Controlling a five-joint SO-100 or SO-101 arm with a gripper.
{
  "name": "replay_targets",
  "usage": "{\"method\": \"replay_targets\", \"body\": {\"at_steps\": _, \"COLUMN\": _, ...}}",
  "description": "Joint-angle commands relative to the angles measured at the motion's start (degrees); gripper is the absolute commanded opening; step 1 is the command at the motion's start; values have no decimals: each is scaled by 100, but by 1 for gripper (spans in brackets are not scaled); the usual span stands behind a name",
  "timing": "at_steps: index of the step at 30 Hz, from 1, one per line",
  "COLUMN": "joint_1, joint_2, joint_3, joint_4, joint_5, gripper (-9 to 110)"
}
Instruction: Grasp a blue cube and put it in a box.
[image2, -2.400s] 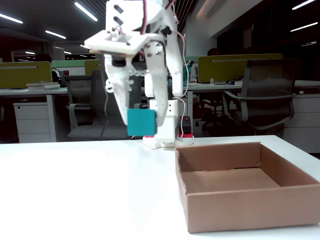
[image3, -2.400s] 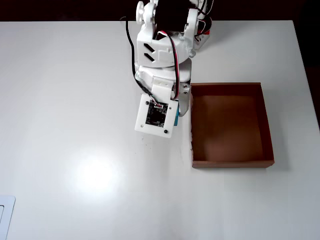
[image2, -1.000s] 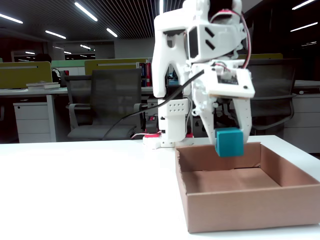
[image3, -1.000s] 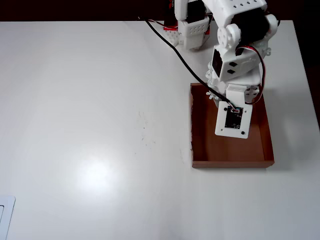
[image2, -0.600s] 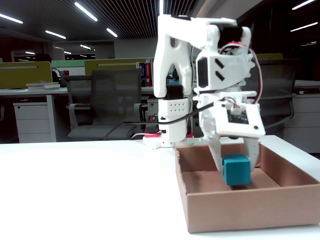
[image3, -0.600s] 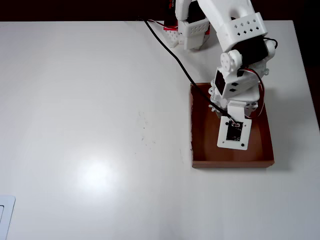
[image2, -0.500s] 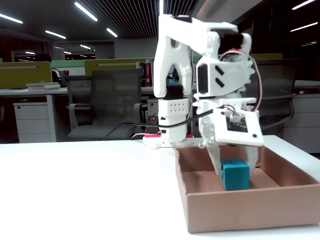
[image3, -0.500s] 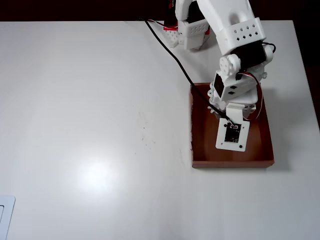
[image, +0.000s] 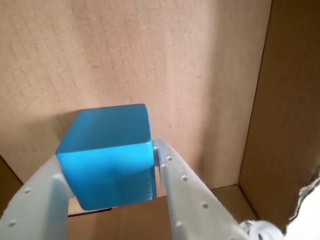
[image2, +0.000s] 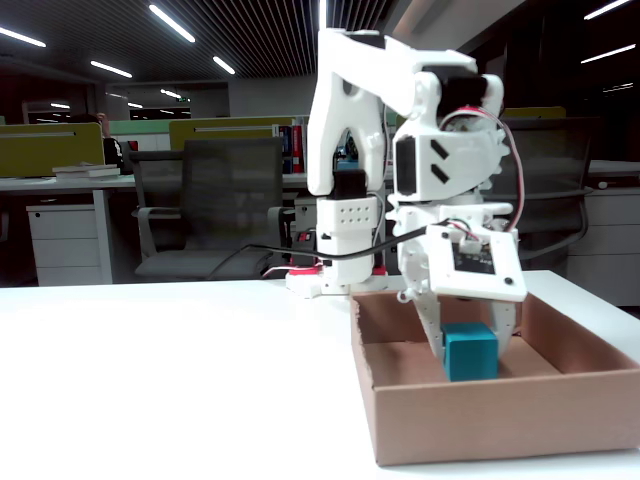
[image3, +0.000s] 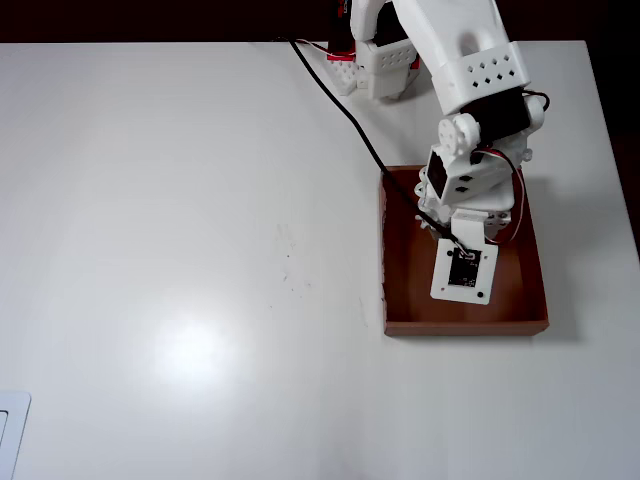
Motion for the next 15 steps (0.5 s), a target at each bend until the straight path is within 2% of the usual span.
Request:
{"method": "replay_targets", "body": {"at_steps": 1, "joint_1": 44, "joint_2": 193, "joint_3": -193, "joint_4": 141, "joint_5": 26, "gripper": 22}}
{"method": "replay_targets", "body": {"at_steps": 4, "joint_1": 44, "joint_2": 255, "joint_3": -193, "joint_4": 193, "joint_5": 35, "gripper": 27}}
{"method": "replay_targets", "body": {"at_steps": 15, "joint_1": 176, "joint_2": 853, "joint_3": -193, "joint_4": 536, "joint_5": -9, "gripper": 30}}
